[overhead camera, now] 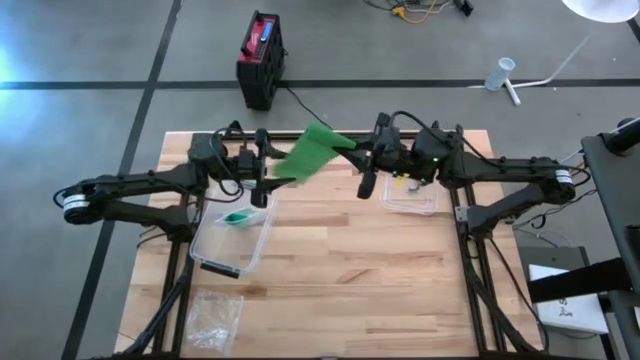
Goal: Roll bandage
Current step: Roll the dark green bandage
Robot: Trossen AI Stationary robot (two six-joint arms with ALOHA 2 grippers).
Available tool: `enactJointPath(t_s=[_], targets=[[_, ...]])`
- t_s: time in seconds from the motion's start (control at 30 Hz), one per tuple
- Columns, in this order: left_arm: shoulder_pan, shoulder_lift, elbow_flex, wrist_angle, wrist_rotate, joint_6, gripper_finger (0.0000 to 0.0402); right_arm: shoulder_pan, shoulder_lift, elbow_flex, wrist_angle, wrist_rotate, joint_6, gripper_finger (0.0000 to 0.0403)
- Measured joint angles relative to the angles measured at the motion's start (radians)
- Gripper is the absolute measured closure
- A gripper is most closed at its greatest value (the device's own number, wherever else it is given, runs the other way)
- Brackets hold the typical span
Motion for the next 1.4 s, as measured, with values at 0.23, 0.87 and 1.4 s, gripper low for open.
enactJointPath(t_s=[0.23, 0.87, 1.4], targets=[[0.001, -0.024, 0.000, 0.001, -0.002, -0.051, 0.0122, 0.021, -0.043, 0.000, 0.001, 0.003, -0.003, 0.0371], [0.001, -0.073, 0.000, -0.002, -0.002, -0.151, 0.0172, 0.036, -0.045, 0.000, -0.012, 0.003, 0.002, 0.0370], [0.000, -0.163, 0.000, -0.023, -0.059, -0.157, 0.0154, 0.041, -0.045, 0.001, 0.074, 0.012, 0.052, 0.0370]])
